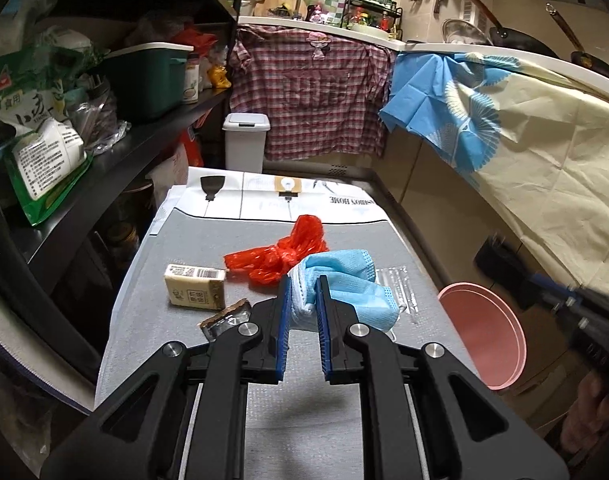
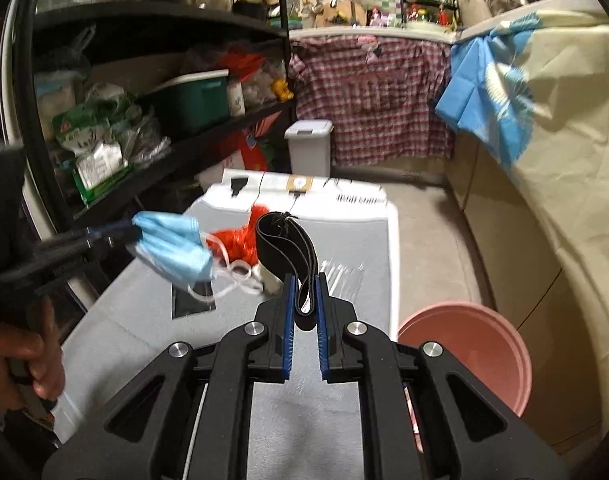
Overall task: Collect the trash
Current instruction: 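Carry the elastic band and face mask over the pink bucket with both tools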
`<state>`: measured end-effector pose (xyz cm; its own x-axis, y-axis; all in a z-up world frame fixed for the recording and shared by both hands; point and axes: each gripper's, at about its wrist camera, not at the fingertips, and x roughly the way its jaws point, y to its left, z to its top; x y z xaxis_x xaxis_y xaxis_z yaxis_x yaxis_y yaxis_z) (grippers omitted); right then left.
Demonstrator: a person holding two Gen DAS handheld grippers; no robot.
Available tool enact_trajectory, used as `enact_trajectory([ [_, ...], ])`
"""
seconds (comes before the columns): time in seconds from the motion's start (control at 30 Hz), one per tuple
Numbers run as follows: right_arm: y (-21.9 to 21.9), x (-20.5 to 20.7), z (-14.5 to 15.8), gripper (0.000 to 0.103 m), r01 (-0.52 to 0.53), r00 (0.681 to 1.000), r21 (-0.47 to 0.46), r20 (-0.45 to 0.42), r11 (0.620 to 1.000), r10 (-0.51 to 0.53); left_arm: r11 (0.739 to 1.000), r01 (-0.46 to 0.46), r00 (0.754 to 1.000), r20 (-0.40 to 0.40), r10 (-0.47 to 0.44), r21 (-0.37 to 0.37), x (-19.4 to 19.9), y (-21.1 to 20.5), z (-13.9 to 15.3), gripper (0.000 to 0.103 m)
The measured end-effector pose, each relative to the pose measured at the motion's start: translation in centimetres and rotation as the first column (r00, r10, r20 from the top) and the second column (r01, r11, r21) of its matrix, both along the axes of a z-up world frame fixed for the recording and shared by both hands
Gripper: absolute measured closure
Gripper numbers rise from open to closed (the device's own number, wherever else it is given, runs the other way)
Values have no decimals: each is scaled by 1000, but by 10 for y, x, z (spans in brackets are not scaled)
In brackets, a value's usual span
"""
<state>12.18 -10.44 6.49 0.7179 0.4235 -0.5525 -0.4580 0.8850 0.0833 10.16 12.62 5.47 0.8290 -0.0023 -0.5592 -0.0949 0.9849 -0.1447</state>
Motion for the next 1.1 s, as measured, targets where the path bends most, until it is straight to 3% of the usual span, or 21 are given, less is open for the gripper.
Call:
enact_trajectory([
  [0.23,-36,-1,23,93,42,999,11,33,999,-42,999,33,999,9,-33,-4,3,-15,4,91],
  [0.5,-82,11,19,93,134,990,-2,41,991,-134,998,65,998,5,-65,-6,11,-36,5,91],
  [0.83,-132,29,-10,93,265,964,14,-11,964,-265,992,127,992,0,-127,-6,27,-75,3,91],
  [1.1,-149,37,-23,93,308,951,-1,-28,951,-308,985,170,985,-8,-170,-8,43,-110,-2,91],
])
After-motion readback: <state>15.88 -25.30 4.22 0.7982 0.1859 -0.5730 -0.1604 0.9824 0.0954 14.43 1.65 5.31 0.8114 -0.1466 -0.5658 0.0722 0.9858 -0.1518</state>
